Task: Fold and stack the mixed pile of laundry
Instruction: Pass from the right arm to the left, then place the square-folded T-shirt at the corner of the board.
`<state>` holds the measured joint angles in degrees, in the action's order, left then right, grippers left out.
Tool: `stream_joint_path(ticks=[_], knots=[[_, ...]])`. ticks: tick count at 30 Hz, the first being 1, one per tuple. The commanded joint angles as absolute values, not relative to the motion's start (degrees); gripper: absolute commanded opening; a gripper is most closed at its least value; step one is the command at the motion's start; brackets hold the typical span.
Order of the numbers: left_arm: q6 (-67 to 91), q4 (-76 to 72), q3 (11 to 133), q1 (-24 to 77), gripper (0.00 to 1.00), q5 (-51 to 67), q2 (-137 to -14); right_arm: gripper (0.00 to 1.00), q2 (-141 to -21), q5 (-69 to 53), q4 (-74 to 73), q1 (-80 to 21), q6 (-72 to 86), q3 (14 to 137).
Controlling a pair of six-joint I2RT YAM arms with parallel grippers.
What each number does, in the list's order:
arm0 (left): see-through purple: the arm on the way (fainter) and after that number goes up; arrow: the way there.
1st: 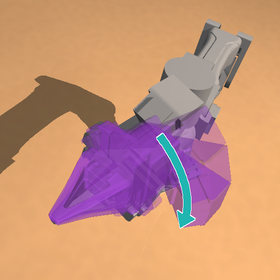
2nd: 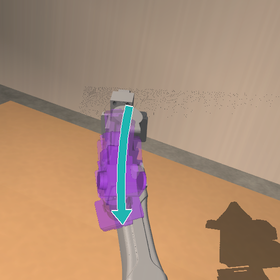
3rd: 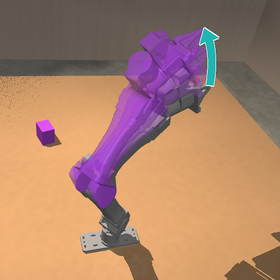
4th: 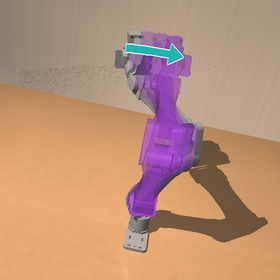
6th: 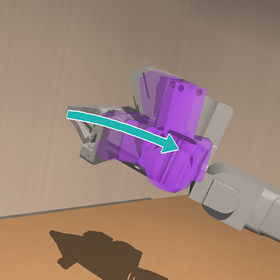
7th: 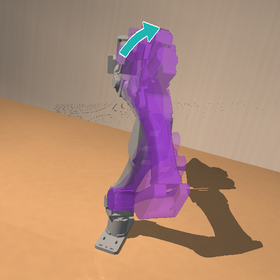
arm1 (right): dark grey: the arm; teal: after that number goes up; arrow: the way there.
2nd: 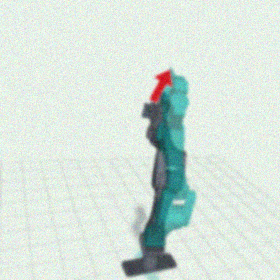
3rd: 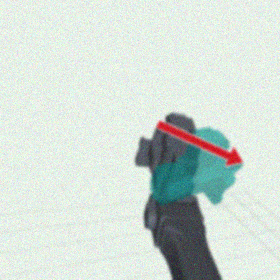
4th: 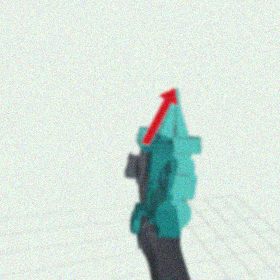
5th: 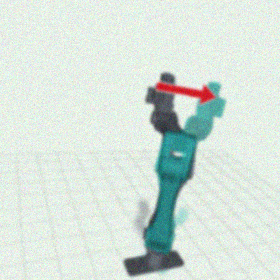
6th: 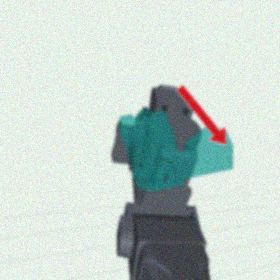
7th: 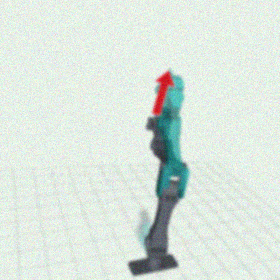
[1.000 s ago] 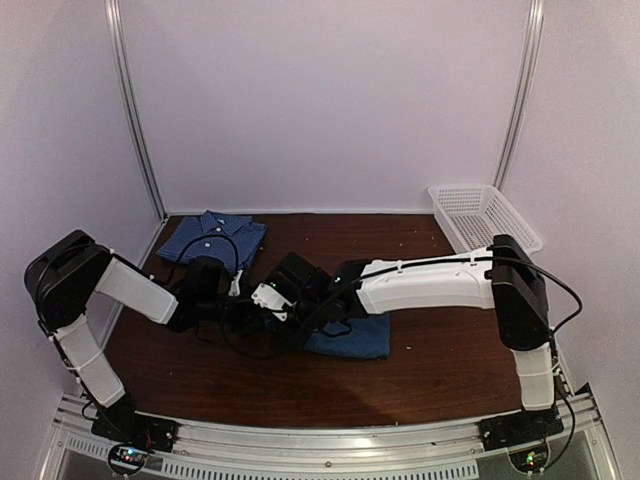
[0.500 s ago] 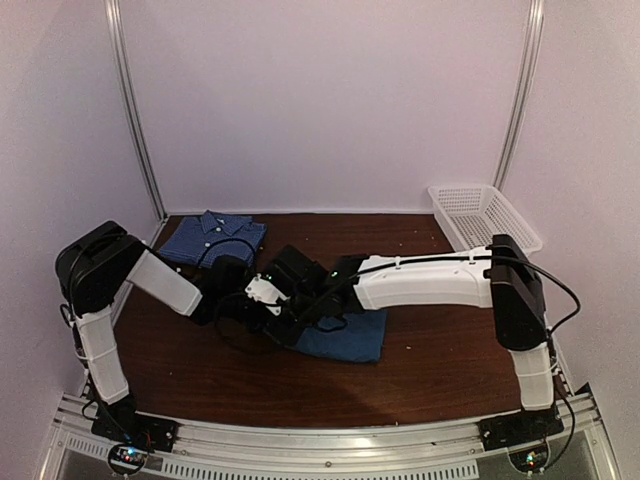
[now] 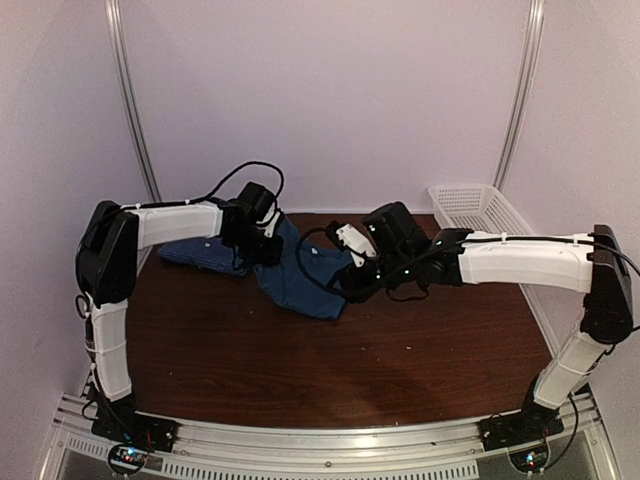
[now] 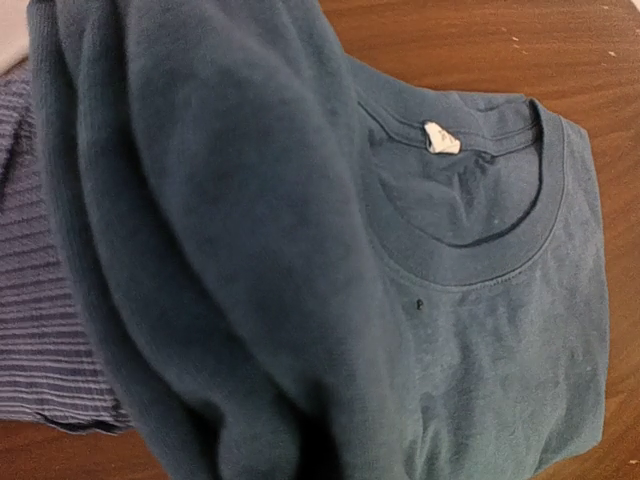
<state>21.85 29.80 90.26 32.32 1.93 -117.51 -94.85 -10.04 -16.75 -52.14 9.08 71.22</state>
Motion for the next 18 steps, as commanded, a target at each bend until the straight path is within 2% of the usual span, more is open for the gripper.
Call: stream_joint_path(ticks=[1, 5, 18], knots=[[8.3, 42.3, 100.9, 30.6, 0.0, -16.1, -122.0, 0.45, -90.4, -10.9, -13.8, -50.6, 11.5, 66.1], [4.2, 47.0, 110.2, 27.3, 0.0, -12.1, -125.3, 0.44, -88.3, -11.2, -13.6, -49.5, 11.7, 63.7], [-3.5, 54.5, 125.2, 23.9, 0.0, -9.6, -125.2, 0.4, -89.2, -12.1, -12.5, -48.8, 13.0, 62.2]])
